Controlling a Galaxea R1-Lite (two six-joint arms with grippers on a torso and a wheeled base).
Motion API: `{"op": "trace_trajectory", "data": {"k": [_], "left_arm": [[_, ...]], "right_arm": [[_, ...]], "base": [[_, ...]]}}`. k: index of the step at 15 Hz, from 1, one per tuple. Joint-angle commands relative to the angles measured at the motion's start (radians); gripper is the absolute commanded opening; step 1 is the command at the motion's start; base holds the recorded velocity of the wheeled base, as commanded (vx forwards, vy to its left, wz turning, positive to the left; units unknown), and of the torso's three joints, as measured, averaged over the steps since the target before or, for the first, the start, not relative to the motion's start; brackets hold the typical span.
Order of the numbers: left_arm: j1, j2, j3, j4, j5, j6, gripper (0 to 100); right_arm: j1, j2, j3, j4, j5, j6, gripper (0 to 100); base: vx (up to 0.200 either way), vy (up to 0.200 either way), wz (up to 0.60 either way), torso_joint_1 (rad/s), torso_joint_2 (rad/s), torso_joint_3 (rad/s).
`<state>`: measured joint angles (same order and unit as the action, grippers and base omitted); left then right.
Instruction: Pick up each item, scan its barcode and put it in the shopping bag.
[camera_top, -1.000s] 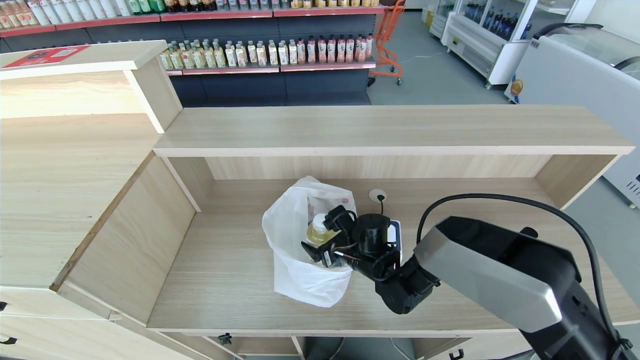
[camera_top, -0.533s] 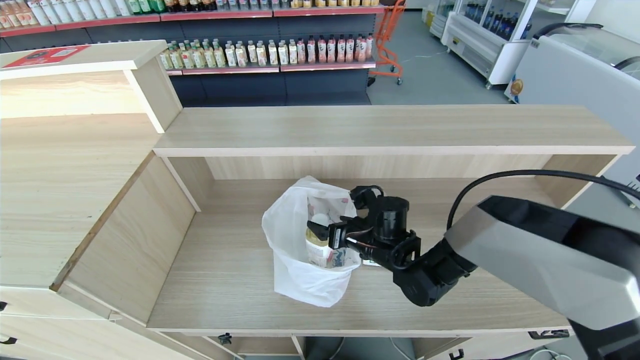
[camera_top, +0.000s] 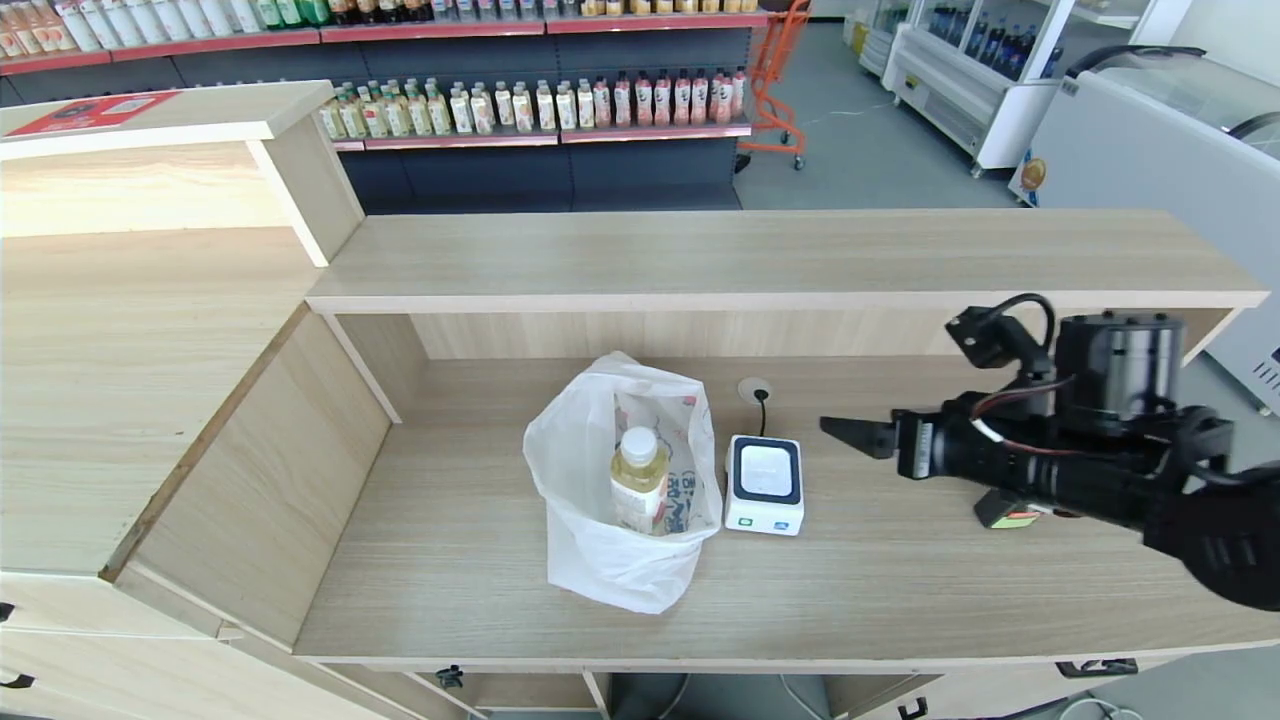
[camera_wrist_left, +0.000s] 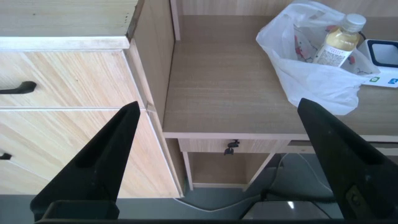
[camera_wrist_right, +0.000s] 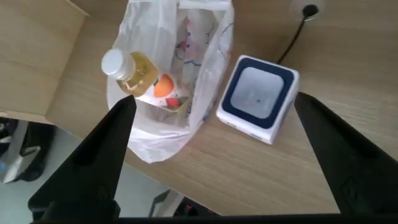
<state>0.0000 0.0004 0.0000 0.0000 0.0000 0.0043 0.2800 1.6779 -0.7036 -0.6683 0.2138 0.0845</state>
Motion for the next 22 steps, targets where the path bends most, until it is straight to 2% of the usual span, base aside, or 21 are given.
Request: {"op": "trace_trajectory", "data": {"k": [1, 3, 8, 12, 19, 22], "left_arm": [[0.0, 0.0, 0.0, 0.0, 0.0, 0.0, 100], [0.0, 0.0, 0.0, 0.0, 0.0, 0.0, 100], [0.0, 0.0, 0.0, 0.0, 0.0, 0.002, 100], [0.0, 0.0, 0.0, 0.0, 0.0, 0.002, 100], [0.0, 0.0, 0.0, 0.0, 0.002, -0.003, 100], [0.0, 0.0, 0.0, 0.0, 0.002, -0.006, 100]], "right_arm": [[-0.18, -0.369, 0.148, 0.19, -0.025, -0.147, 100], [-0.191, -0.443, 0.19, 0.233, -0.027, -0.129, 100], [-0.194, -0.446, 0.219, 0.234, -0.037, -0.055, 100], [-0.22, -0.423, 0.23, 0.236, -0.063, 0.005, 100], [-0.239, -0.406, 0.26, 0.236, -0.065, 0.02, 100], [-0.288, -0.395, 0.262, 0.306, -0.065, 0.028, 100]], "base": [[0.0, 0.0, 0.0, 0.0, 0.0, 0.0], [0.0, 0.0, 0.0, 0.0, 0.0, 0.0], [0.0, 0.0, 0.0, 0.0, 0.0, 0.0], [0.0, -0.2, 0.0, -0.003, 0.0, 0.006], [0.0, -0.2, 0.0, 0.004, 0.0, 0.004], [0.0, -0.2, 0.0, 0.001, 0.0, 0.002]]}}
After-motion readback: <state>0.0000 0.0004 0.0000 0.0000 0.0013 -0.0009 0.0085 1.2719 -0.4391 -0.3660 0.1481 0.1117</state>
